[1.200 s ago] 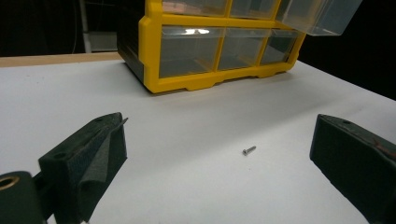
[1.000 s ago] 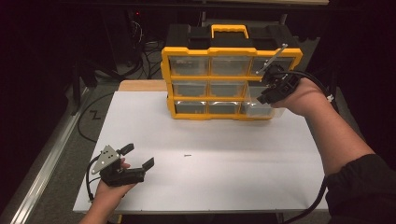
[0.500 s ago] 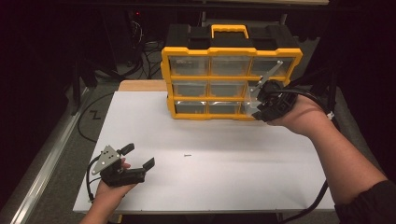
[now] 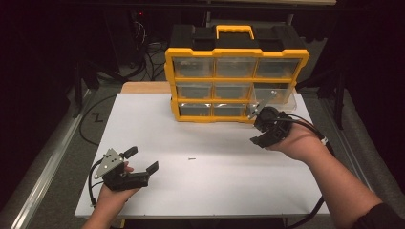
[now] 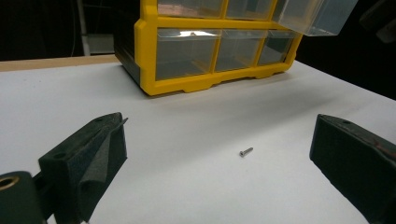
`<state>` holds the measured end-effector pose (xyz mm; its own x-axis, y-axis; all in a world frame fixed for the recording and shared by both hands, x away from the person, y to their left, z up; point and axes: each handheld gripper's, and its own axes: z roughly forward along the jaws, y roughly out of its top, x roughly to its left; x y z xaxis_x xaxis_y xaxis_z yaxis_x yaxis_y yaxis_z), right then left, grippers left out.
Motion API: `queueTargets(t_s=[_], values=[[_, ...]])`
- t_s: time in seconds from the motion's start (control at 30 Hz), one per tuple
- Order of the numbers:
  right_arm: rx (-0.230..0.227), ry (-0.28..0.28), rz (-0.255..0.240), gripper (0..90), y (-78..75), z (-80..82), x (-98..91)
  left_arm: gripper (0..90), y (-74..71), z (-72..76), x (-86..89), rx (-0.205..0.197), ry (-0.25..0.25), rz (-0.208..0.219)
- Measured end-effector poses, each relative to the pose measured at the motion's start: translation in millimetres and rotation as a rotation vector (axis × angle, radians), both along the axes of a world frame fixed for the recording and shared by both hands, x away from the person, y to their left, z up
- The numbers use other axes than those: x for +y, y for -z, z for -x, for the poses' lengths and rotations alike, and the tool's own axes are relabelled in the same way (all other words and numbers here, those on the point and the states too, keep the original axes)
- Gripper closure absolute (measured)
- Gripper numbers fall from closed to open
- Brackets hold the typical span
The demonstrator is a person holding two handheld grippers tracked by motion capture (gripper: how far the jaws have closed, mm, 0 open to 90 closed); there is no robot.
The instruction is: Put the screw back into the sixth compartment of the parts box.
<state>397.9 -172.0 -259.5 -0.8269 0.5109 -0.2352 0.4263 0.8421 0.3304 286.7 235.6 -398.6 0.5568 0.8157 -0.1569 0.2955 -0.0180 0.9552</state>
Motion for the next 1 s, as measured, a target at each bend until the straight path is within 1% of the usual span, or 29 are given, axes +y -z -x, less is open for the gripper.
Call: queueTargets(t_s=[0.03, 0.1, 0.2, 0.23, 0.4, 0.5, 0.7, 0.9, 1.0], values=[[0.006, -0.002, -0.001, 54.0, 4.3, 0.9, 0.2, 4.3, 0.0, -0.1, 0.1, -0.001, 0.000, -0.002], [0.005, -0.001, 0.006, 52.5, 12.9, 2.8, 0.6, 4.3, 0.1, 0.0, -0.5, -0.001, -0.001, 0.003], [0.010, -0.002, 0.004, 49.9, 24.2, 4.6, 1.1, 4.3, 0.0, 0.1, -0.3, -0.001, 0.001, -0.001], [0.018, 0.003, 0.000, 49.8, 27.7, 5.5, 1.4, 4.3, 0.0, 0.1, -0.3, 0.000, 0.001, -0.002], [0.027, 0.000, -0.019, 49.4, 43.2, 8.4, 3.4, 4.3, 0.1, 0.0, -0.4, 0.002, 0.000, 0.000], [0.038, 0.003, -0.020, 47.9, 52.4, 9.7, 4.7, 4.4, 0.0, 0.1, -0.5, 0.001, 0.000, 0.001], [0.041, 0.001, -0.009, 43.4, 70.3, 12.3, 6.1, 4.4, 0.1, 0.0, -0.3, 0.002, 0.001, 0.002], [0.059, 0.001, -0.013, 40.1, 89.7, 15.5, 8.3, 4.3, 0.2, -0.1, -0.3, 0.003, 0.002, 0.001], [0.074, -0.012, -0.005, 38.1, 99.4, 18.0, 11.3, 4.4, 0.3, -0.2, -0.4, 0.004, 0.002, 0.000]])
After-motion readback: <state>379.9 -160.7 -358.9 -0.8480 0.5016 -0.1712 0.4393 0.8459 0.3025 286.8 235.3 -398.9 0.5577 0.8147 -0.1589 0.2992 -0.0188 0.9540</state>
